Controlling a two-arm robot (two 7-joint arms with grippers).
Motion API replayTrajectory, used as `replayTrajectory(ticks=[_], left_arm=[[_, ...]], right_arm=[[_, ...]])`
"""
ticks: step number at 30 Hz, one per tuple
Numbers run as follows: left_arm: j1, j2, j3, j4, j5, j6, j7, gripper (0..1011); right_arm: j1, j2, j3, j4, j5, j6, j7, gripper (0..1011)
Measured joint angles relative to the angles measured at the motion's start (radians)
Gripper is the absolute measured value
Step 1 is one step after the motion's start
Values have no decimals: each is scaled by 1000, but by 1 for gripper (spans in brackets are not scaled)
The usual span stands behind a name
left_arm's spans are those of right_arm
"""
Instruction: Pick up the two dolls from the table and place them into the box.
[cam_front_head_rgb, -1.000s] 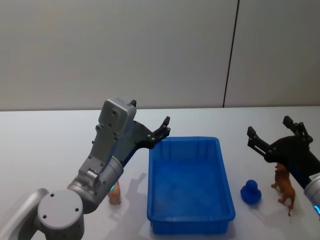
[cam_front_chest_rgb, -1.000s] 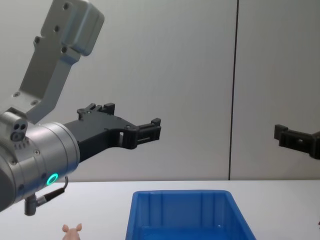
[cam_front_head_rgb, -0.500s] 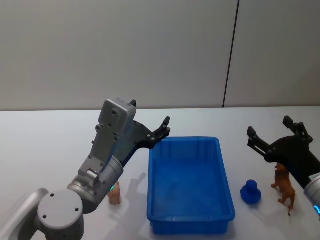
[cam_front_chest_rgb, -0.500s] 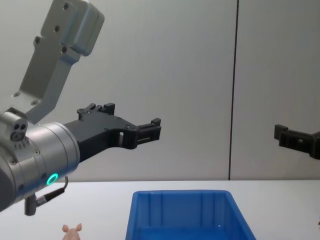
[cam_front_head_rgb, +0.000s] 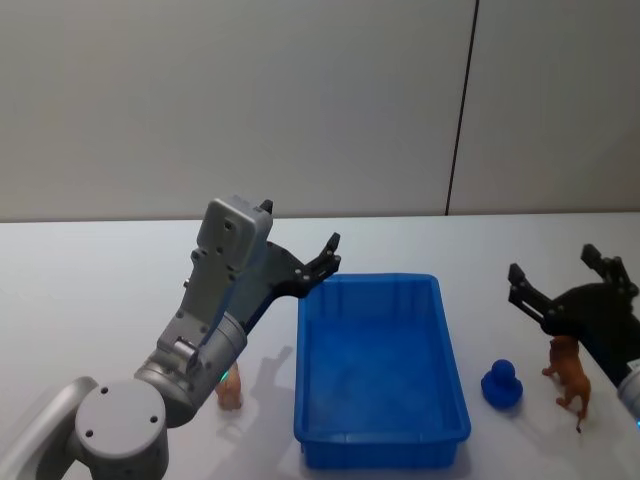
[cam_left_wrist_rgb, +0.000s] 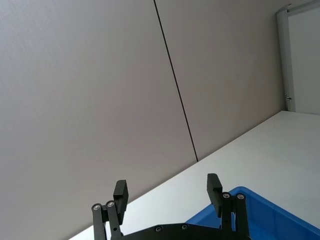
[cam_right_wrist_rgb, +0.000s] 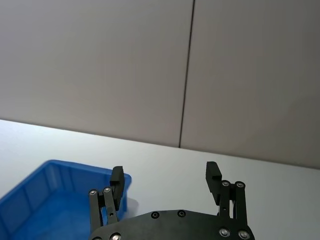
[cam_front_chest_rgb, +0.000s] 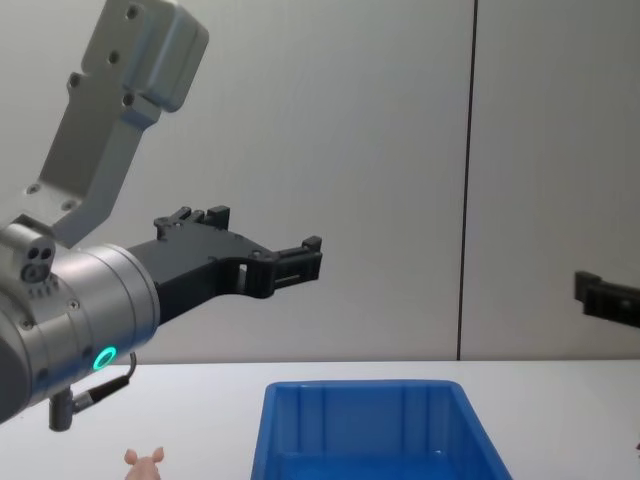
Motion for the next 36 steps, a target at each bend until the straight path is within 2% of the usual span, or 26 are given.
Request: replayTrajectory(ticks=[6,10,16,22,28,36], left_arm=[[0,0,0,0,0,0,0,1001],[0,0,0,0,0,0,0,1001],[0,0,0,0,0,0,0,1001],[0,0,0,0,0,0,0,1001],[0,0,0,0,0,0,0,1001],[0,0,0,0,0,0,0,1001]], right_arm=[[-19,5,5,-16,-11,50,-55,1003],[-28,7,11,-23,-25,113,-102,1003],[-28,5,16,-17,-43,199,-140,1003],[-7,-4,17,16,-61,266,-142,1003],[34,-22,13,78,-81,328,-109,1003],[78,-47,8,149,-89,362,-74,1003]])
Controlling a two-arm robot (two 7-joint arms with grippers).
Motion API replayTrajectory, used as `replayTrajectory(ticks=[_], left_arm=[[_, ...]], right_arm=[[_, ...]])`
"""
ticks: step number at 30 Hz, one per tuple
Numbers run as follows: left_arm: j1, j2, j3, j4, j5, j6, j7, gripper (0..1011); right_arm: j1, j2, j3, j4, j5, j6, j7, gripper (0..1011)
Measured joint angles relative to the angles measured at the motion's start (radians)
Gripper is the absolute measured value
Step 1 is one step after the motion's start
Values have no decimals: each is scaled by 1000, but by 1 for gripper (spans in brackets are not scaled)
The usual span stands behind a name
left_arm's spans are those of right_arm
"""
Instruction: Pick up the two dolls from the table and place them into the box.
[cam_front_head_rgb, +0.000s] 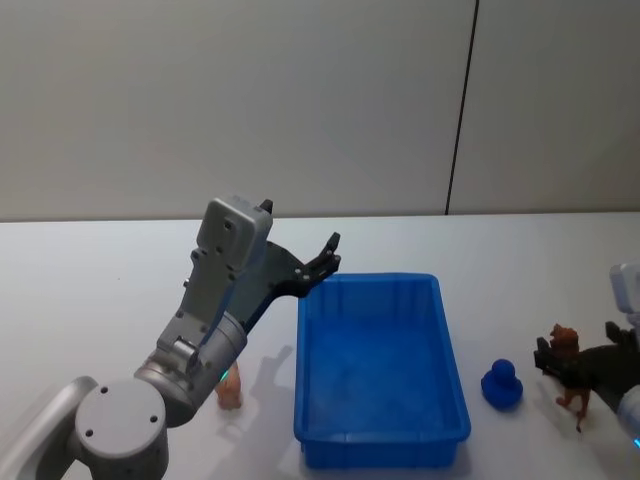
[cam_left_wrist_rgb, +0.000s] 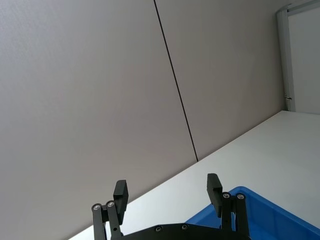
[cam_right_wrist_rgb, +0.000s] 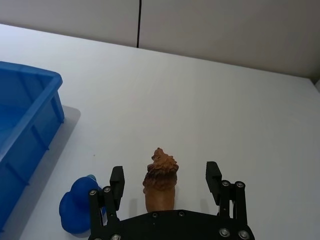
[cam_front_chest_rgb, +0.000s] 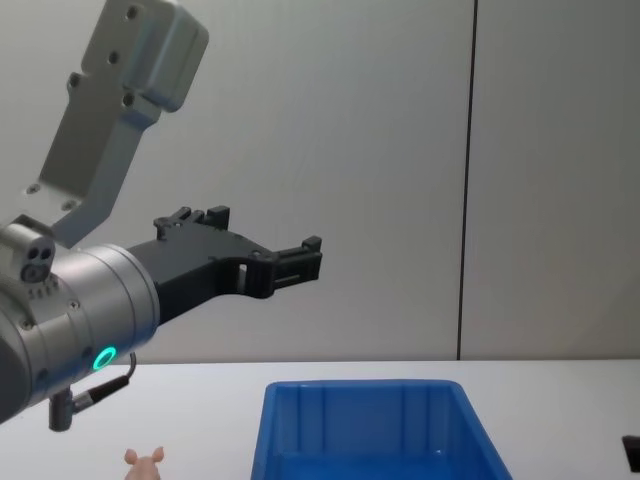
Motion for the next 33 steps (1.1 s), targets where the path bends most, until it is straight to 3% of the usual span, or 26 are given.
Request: replayTrajectory(ticks=[6,17,33], left_arm=[[0,0,0,0,0,0,0,1001],[0,0,0,0,0,0,0,1001],[0,0,0,0,0,0,0,1001]], right_arm=[[17,-16,-3,34,-1,10,0,1003],[17,-46,-6,70,22,12,-57,1003],[25,-72,-8,110,44,18,-65,1003]])
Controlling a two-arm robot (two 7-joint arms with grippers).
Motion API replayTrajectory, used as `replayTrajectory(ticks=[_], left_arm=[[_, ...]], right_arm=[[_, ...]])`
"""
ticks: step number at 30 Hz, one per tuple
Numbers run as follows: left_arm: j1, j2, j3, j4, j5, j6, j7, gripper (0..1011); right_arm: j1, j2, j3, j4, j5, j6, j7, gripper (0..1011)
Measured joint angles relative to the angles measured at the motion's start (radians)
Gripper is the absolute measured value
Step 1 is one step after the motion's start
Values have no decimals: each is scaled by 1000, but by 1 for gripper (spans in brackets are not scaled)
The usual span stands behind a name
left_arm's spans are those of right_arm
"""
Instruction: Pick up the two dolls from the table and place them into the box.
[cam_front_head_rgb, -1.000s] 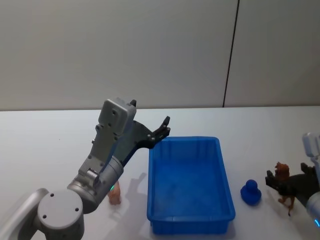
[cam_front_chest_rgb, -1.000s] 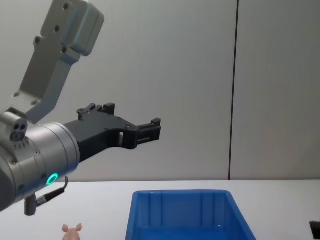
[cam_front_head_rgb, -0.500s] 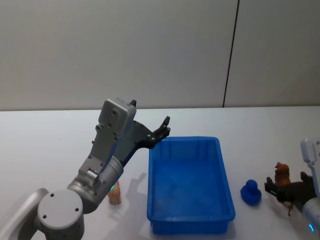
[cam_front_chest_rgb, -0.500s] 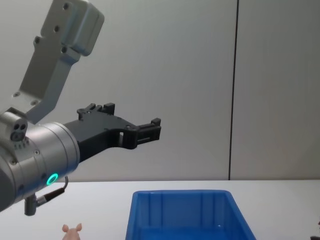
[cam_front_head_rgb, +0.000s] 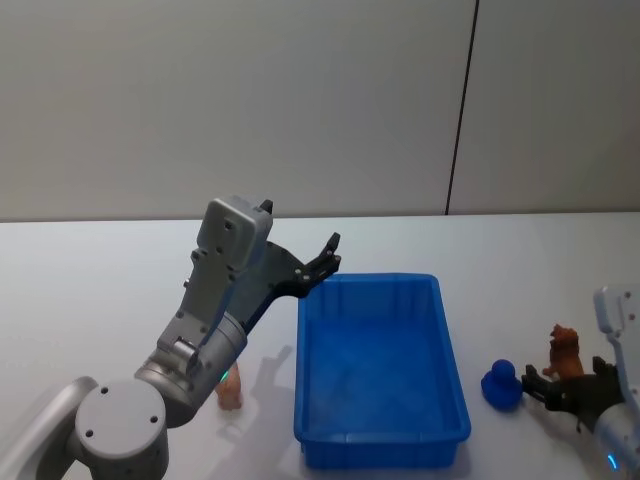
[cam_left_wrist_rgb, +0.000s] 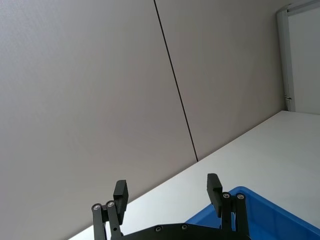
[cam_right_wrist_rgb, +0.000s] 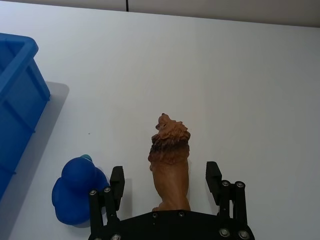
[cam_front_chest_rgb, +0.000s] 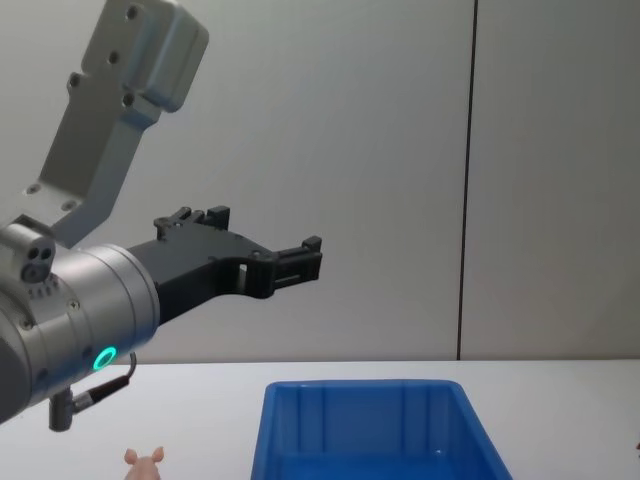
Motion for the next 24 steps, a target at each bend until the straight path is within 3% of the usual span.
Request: replayTrajectory(ticks=[9,16,18,19,24], left_arm=[[0,0,0,0,0,0,0,1001],[0,0,0,0,0,0,0,1001],[0,0,0,0,0,0,0,1001],[0,0,0,0,0,0,0,1001],[0,0,0,0,0,0,0,1001]], right_arm=[[2,-5,-1,8,4,1,-1,884],[3,-7,-1,11,6,2,-2,624],[3,-7,-1,12,6,2,-2,608],[3,-8,-1,12,6,2,-2,546],[4,-8,-1,13,6,2,-2,425]])
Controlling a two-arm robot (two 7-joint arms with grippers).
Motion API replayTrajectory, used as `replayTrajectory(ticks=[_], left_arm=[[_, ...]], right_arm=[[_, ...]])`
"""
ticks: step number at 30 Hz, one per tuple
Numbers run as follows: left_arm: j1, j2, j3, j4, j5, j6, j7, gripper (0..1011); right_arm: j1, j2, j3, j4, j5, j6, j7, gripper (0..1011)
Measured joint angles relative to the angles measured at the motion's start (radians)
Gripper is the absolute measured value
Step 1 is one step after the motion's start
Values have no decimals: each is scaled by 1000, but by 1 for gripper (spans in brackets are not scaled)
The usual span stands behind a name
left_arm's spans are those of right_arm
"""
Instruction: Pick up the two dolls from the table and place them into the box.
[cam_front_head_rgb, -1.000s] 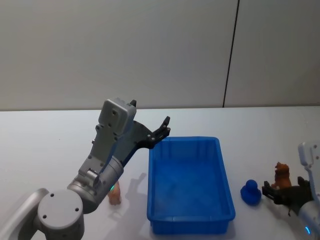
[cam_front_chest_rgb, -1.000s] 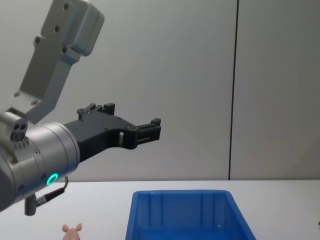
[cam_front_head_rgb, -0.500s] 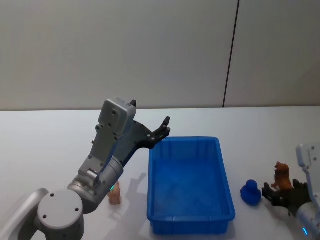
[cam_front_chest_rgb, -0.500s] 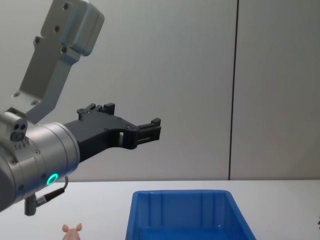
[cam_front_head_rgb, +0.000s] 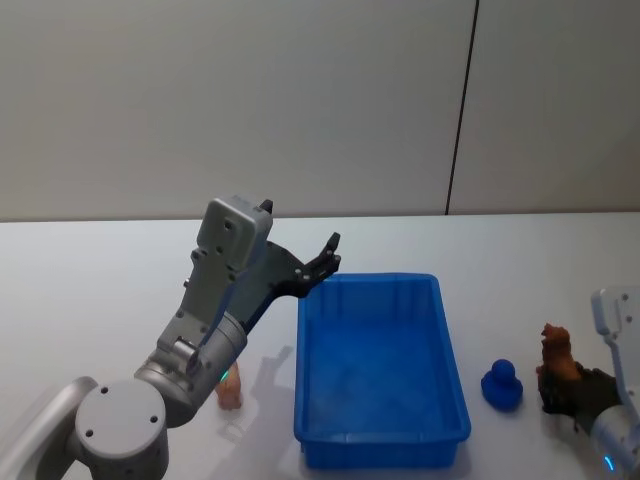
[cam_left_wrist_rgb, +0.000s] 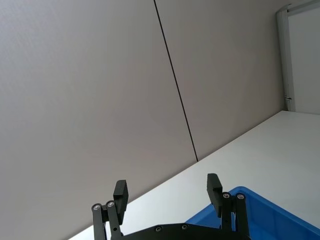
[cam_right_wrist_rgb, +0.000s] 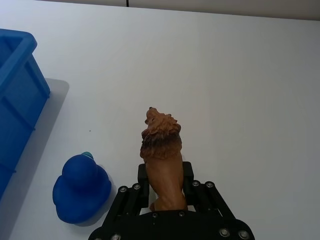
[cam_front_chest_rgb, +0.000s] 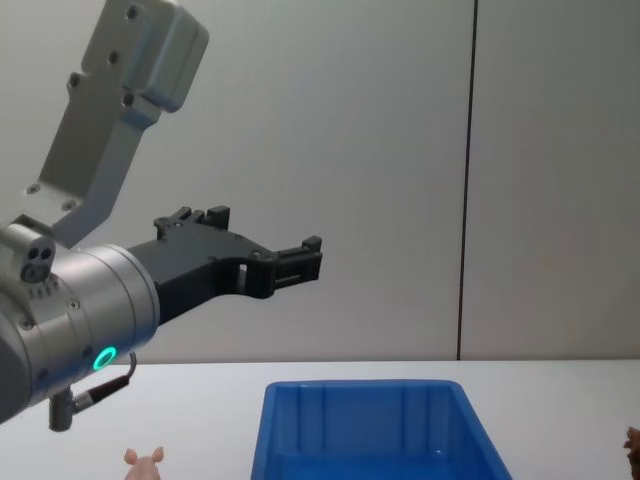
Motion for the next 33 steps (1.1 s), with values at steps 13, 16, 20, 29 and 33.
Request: replayTrajectory(ticks=[13,16,20,29,33], left_arm=[[0,0,0,0,0,0,0,1001],[0,0,0,0,0,0,0,1001],[0,0,0,0,0,0,0,1001],[0,0,0,0,0,0,0,1001],[0,0,0,0,0,0,0,1001]], right_arm=[[2,0,0,-17,-31,-40,8,356],[4,0,-1,-30,-49,-63,16,356],[9,0,-4,-47,-70,-92,33,356],[29,-6,-13,-84,-108,-150,103,356],[40,-11,-18,-95,-118,-166,144,355]])
